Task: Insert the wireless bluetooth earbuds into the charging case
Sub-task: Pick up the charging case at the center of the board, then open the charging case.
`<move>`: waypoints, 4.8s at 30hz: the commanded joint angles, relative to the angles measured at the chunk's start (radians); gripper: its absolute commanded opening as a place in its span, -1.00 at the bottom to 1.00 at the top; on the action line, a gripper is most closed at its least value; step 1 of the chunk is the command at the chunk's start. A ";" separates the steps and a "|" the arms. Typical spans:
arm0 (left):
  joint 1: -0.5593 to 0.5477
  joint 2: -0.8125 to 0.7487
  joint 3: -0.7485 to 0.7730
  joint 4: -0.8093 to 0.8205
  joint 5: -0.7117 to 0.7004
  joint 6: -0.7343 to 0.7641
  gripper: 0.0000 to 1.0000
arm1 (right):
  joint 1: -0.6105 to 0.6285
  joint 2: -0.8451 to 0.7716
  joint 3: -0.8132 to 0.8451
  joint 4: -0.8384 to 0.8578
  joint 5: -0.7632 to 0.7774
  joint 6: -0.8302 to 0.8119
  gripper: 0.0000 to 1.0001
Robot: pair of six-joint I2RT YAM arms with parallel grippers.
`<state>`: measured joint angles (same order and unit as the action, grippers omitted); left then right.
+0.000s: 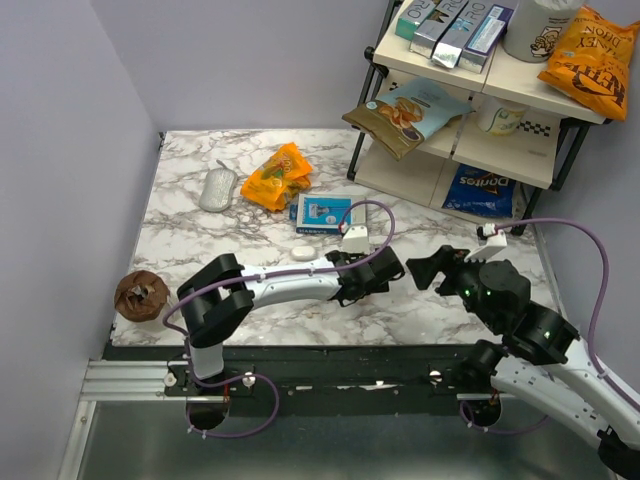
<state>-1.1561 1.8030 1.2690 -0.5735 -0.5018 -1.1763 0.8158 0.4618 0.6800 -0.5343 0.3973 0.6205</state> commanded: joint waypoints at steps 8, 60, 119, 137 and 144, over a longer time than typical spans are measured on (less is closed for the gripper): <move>-0.011 0.110 0.058 -0.080 0.011 -0.016 0.80 | -0.004 -0.014 0.006 -0.062 -0.025 -0.004 0.76; -0.047 -0.037 -0.062 0.092 -0.119 0.153 -1.00 | -0.003 -0.011 0.119 -0.092 0.049 -0.045 0.76; -0.042 -0.763 -0.990 1.600 0.414 1.528 -1.00 | -0.004 0.661 0.392 0.023 -0.618 -0.321 0.75; -0.059 -0.795 -1.002 1.583 0.379 1.547 -1.00 | -0.004 0.611 0.371 -0.016 -0.509 -0.312 0.75; -0.059 -0.803 -1.005 1.581 0.373 1.549 -1.00 | -0.006 0.600 0.366 -0.027 -0.483 -0.309 0.75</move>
<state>-1.2060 1.0237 0.2543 0.9768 -0.1280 0.3561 0.8143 1.0706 1.0447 -0.5220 -0.1528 0.3134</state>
